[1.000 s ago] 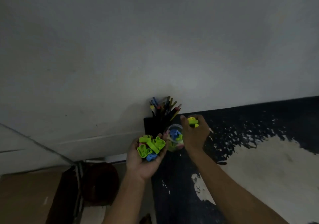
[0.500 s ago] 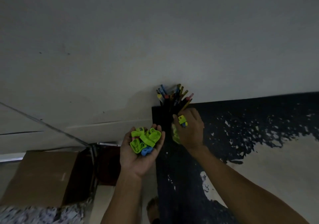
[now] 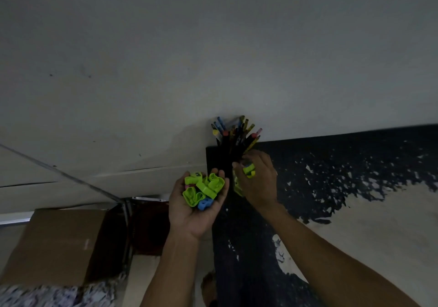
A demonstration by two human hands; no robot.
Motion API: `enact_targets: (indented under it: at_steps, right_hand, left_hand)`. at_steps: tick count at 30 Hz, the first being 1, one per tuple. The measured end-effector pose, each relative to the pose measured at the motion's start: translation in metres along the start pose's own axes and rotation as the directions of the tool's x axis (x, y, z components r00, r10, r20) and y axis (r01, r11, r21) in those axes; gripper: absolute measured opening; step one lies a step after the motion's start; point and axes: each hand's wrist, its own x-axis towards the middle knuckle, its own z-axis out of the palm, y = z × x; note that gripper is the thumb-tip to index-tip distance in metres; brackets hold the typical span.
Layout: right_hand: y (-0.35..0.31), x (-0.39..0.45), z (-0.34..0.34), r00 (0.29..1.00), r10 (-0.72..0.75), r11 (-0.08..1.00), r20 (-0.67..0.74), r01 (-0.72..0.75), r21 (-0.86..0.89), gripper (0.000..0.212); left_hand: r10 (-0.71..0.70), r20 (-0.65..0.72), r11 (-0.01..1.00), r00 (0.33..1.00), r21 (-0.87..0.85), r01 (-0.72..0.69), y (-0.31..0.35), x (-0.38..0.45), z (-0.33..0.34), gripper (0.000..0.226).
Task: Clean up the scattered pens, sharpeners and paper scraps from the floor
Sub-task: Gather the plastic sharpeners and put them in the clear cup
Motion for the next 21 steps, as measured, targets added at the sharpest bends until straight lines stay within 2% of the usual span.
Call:
enact_targets:
  at_steps: [11, 14, 17, 19, 21]
  right_hand:
    - [0.003, 0.003, -0.009, 0.991, 0.072, 0.994, 0.113, -0.080, 0.070, 0.043]
    - [-0.004, 0.003, -0.020, 0.997, 0.055, 0.995, 0.053, -0.059, 0.075, 0.033]
    - [-0.025, 0.000, -0.040, 0.995, 0.093, 0.979, -0.035, -0.085, 0.187, 0.021]
    - [-0.046, -0.006, -0.056, 0.998, 0.057, 0.961, -0.037, -0.045, 0.271, 0.020]
    - [-0.063, -0.010, -0.069, 1.000, -0.027, 0.965, 0.011, 0.023, 0.263, 0.027]
  left_hand:
    - [0.023, 0.015, 1.000, 1.000, 0.015, -0.023, -0.008, 0.004, 0.012, 0.037]
    - [0.009, 0.013, 0.999, 1.000, 0.035, -0.009, -0.010, 0.007, 0.015, 0.036]
    - [0.021, 0.029, 0.996, 0.999, 0.084, -0.023, -0.016, 0.016, 0.017, 0.038]
    - [0.019, 0.034, 0.989, 0.999, 0.146, -0.024, -0.022, 0.021, 0.021, 0.048]
    - [-0.009, 0.031, 0.981, 0.999, 0.194, 0.003, -0.028, 0.025, 0.023, 0.046]
